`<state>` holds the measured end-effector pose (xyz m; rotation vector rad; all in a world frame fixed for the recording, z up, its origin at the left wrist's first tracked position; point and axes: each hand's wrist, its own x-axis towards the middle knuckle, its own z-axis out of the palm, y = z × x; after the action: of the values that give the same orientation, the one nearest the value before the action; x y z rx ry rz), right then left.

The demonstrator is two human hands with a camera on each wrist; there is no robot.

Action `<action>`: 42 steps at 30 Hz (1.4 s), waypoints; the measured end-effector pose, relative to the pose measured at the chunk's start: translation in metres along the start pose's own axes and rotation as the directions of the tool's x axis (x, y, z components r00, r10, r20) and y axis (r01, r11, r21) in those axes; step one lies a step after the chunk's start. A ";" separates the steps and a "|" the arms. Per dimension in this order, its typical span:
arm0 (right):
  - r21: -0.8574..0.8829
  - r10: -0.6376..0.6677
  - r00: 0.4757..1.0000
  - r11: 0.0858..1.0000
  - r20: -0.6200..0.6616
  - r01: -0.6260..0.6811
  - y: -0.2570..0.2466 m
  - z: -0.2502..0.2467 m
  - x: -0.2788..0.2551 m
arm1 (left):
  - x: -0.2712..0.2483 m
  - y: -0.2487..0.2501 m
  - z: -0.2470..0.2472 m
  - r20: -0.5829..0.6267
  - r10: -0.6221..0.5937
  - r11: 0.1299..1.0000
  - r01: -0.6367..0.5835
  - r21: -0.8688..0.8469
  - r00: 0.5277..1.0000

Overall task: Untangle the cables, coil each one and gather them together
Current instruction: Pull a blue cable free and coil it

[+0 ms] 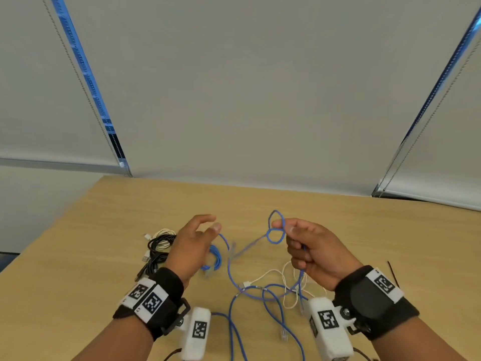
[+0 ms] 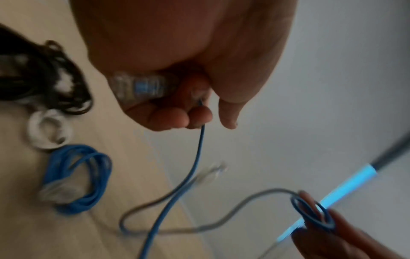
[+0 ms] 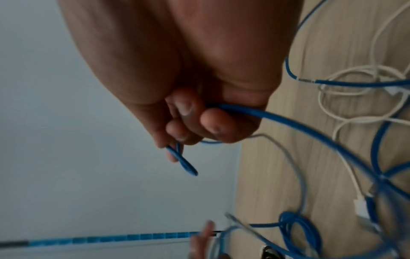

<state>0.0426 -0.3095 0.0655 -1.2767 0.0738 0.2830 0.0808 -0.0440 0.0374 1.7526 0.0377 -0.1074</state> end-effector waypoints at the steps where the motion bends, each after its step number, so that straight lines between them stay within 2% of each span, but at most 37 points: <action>1: -0.098 0.017 1.000 0.995 0.017 -0.016 0.001 0.005 0.000 | -0.003 0.009 0.005 0.064 0.067 0.997 -0.070 0.039 0.996; 3: -0.286 0.036 0.997 0.958 0.067 -0.015 0.002 0.017 -0.001 | -0.009 0.023 0.021 0.226 0.111 0.989 -0.130 0.072 0.968; 6: -0.474 0.026 0.990 0.880 0.141 0.045 0.001 0.035 0.001 | -0.013 0.035 0.043 0.323 0.029 0.997 -0.050 0.058 0.946; 8: -0.501 -0.002 0.993 0.863 0.116 0.060 0.001 0.039 0.003 | -0.014 0.034 0.047 0.298 0.072 0.997 -0.074 -0.004 0.952; 9: -0.489 -0.024 0.998 0.871 0.059 0.050 0.001 0.038 0.005 | -0.013 0.034 0.045 0.273 0.095 0.995 -0.095 -0.013 0.957; 12: -0.428 -0.076 0.971 0.903 -0.226 -0.029 0.001 0.017 0.011 | -0.009 0.025 0.030 0.187 0.148 0.989 -0.142 -0.045 0.971; 14: -0.424 -0.059 0.942 0.901 -0.332 -0.093 0.002 -0.001 0.012 | -0.006 0.021 0.020 0.137 0.146 0.983 -0.127 -0.134 0.980; 19: -0.550 0.030 0.966 0.817 -0.256 -0.171 0.011 -0.014 0.010 | -0.001 0.024 0.015 0.003 -0.007 0.937 0.008 -0.348 1.000; 21: -0.569 0.011 0.963 0.804 -0.271 -0.170 0.010 -0.020 0.008 | 0.005 0.024 0.006 -0.005 -0.023 0.942 0.020 -0.335 1.000; 23: -0.557 -0.021 0.955 0.816 -0.296 -0.154 0.008 -0.031 0.005 | 0.011 0.025 -0.009 0.041 0.031 0.958 -0.018 -0.287 0.999; 27: -0.631 -0.134 0.915 0.761 -0.380 -0.151 0.003 -0.049 0.006 | 0.020 0.033 -0.043 0.229 0.213 0.977 -0.204 -0.063 0.950; 29: -0.624 -0.185 0.881 0.767 -0.436 -0.148 0.000 -0.058 0.007 | 0.026 0.038 -0.057 0.203 0.236 0.970 -0.244 0.017 0.950; 31: -0.652 -0.281 0.841 0.751 -0.462 -0.107 -0.004 -0.062 0.006 | 0.029 0.044 -0.063 0.078 0.234 0.969 -0.238 0.057 0.969; 34: -0.711 -0.461 0.804 0.700 -0.376 0.069 -0.015 -0.041 0.003 | 0.027 0.047 -0.054 -0.026 0.244 0.965 -0.240 0.107 0.970; 37: -0.681 -0.588 0.770 0.672 -0.250 0.291 -0.029 0.003 0.002 | 0.019 0.049 -0.036 0.015 0.246 0.965 -0.246 0.087 0.969; 38: -0.673 -0.604 0.772 0.656 -0.197 0.342 -0.031 0.018 0.002 | 0.015 0.051 -0.029 0.041 0.252 0.965 -0.254 0.069 0.967; 40: -0.691 -0.560 0.828 0.614 -0.041 0.381 -0.028 0.043 0.002 | 0.006 0.056 -0.016 0.091 0.278 0.960 -0.279 -0.004 0.956; 42: -0.752 -0.384 0.917 0.572 0.106 0.327 -0.014 0.061 0.005 | -0.003 0.065 -0.006 0.124 0.334 0.940 -0.321 -0.115 0.934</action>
<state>0.0445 -0.2542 0.0951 -2.1172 -0.2835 -0.1189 0.0840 -0.0504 0.1019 1.6305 -0.3495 0.0142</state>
